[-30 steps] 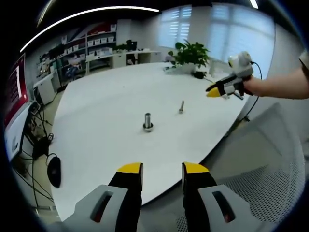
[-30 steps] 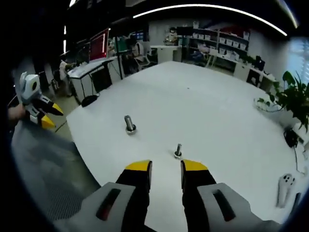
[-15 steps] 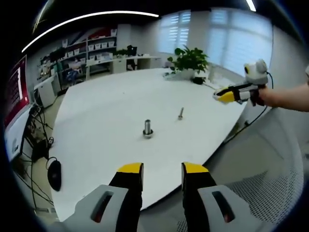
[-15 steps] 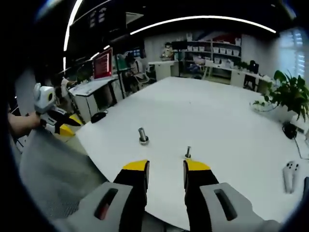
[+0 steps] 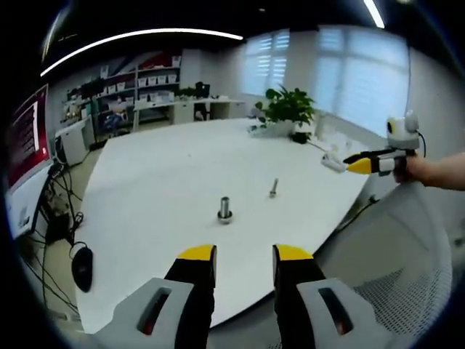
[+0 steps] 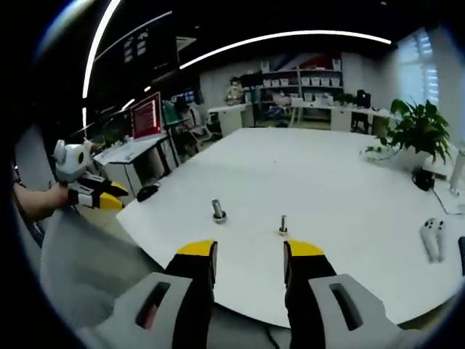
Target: Place the washer onto the threaded stud by aligning its center hole with the stud, sliding it down to the base, and recovering from edge contact or off-axis alignment until the washer reaches the visible bottom stop.
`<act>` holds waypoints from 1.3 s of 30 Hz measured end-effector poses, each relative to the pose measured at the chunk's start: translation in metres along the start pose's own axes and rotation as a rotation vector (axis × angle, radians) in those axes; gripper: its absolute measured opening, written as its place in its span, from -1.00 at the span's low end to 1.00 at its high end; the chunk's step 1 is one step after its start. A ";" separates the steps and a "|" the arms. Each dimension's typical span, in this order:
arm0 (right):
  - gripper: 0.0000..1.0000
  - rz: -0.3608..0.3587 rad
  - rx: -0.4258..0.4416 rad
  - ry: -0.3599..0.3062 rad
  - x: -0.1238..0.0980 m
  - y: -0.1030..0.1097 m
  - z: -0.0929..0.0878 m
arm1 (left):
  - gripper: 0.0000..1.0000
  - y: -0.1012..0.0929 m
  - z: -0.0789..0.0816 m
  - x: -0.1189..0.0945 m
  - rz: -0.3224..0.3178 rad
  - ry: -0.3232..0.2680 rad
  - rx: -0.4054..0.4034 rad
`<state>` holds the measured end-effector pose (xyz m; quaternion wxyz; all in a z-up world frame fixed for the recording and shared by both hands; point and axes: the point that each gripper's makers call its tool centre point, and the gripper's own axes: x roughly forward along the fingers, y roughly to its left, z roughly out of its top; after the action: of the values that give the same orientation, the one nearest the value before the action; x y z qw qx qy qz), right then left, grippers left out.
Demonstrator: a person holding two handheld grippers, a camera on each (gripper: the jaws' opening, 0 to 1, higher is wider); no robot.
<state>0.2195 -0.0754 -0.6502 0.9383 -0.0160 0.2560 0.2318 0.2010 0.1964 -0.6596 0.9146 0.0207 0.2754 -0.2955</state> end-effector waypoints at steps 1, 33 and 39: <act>-0.24 -0.003 0.000 -0.019 0.000 -0.001 0.003 | -0.42 0.000 0.001 0.000 0.003 -0.005 0.002; -0.29 -0.031 -0.021 0.021 0.003 -0.014 -0.010 | -0.45 0.005 0.016 -0.004 0.071 -0.068 0.091; -0.29 -0.038 -0.015 0.029 0.002 -0.014 -0.012 | -0.46 0.005 0.018 -0.006 0.079 -0.080 0.105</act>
<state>0.2218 -0.0885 -0.6628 0.9386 -0.0313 0.2674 0.2158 0.2085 0.2003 -0.6421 0.9335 0.0678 0.2216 -0.2737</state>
